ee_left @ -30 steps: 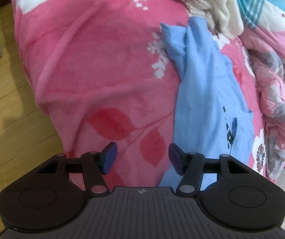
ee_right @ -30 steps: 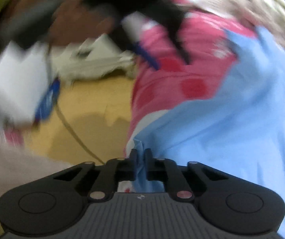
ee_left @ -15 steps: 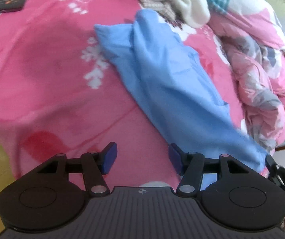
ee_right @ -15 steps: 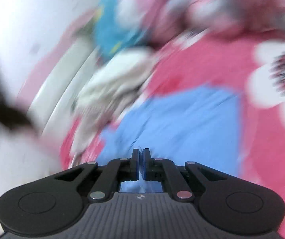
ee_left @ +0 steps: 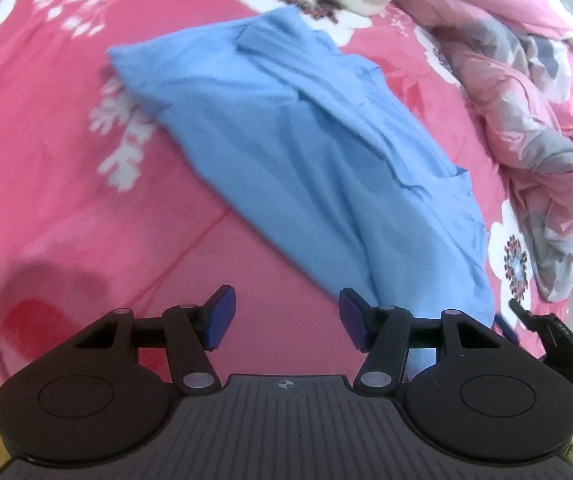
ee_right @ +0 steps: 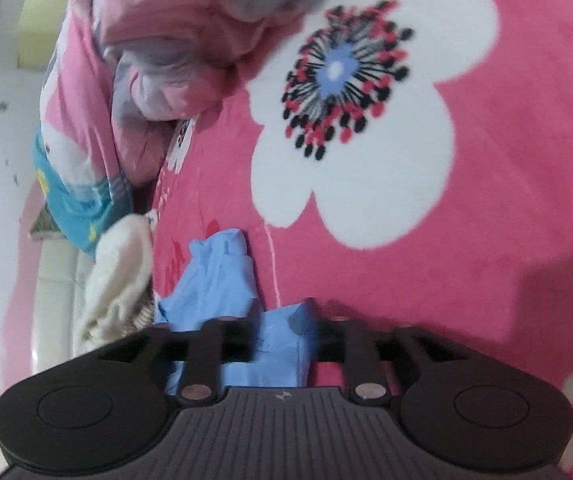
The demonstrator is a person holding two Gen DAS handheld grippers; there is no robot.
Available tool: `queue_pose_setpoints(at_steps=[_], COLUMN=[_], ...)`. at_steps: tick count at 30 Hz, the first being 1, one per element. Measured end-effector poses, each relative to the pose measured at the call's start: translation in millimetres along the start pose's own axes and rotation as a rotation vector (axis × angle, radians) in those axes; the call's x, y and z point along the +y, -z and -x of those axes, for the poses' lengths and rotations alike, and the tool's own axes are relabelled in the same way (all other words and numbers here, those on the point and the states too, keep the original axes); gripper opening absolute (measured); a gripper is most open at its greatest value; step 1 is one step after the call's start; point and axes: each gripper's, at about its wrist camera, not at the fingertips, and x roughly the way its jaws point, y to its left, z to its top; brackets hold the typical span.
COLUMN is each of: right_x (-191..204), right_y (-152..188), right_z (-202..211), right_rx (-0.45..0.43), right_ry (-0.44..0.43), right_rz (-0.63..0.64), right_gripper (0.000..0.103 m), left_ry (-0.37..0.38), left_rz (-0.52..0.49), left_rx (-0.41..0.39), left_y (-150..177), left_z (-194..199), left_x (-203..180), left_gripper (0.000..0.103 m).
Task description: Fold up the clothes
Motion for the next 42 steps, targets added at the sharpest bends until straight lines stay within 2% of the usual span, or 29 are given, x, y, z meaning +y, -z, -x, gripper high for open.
queue_pose_setpoints(at_steps=[1,7,10,12,13,14,17,20,25,29,35,37,41,42], right_x=[2,19,35,50,56,63,82,100,87,85,108,114,121,122], right_y=[0,0,-1,2,4,4,4,-1,-5,-3,5,7,11,12], right_z=[-2,-13,-23,-29,-31,-30,-17,-2,-21,-32,-40,-41,-46,-47], right_rx=[0.005,0.090,0.126,0.135,0.135,0.119,0.025,-0.089,-0.115,-0.142,-0.167,-0.173,-0.187,-0.190], right_ry=[0.006,0.063,0.084,0.116,0.133,0.145,0.166,0.174,0.283,0.331,0.395,0.403,0.409,0.408], right_rz=[0.010,0.119,0.228,0.341,0.392,0.425,0.490,0.486,0.384,0.303,0.312,0.318,0.327,0.328], right_gripper=[0.050,0.050,0.050,0.036,0.010,0.006,0.005,0.005,0.006,0.006,0.006,0.006,0.006,0.006], left_ry=[-0.002,-0.001,-0.008,-0.017,-0.022,-0.027,-0.042,-0.048,-0.072,-0.022,0.073,0.085,0.098,0.108], left_rz=[-0.011,-0.097,-0.141,-0.168,-0.181,-0.196,-0.247,-0.283,-0.325,-0.246,-0.136,-0.211,-0.420,-0.450], left_rx=[-0.006,-0.046,-0.062,-0.072,-0.077,-0.082,-0.107,-0.123,-0.111,-0.052,0.024,0.031,0.052,0.062], left_y=[-2,-20,-28,-34,-37,-40,-53,-73,-114,-155,-204,-207,-201,-200], left_z=[-1,-9,-18,-27,-31,-36,-42,-42,-45,-53,-72,-76,-81,-82], left_x=[-4,-29,-38,-40,-41,-42,-41,-33,-9,17,40,34,16,14], left_gripper=[0.057,0.057,0.057,0.057,0.057,0.057,0.057,0.057,0.057,0.057,0.057,0.057,0.053,0.048])
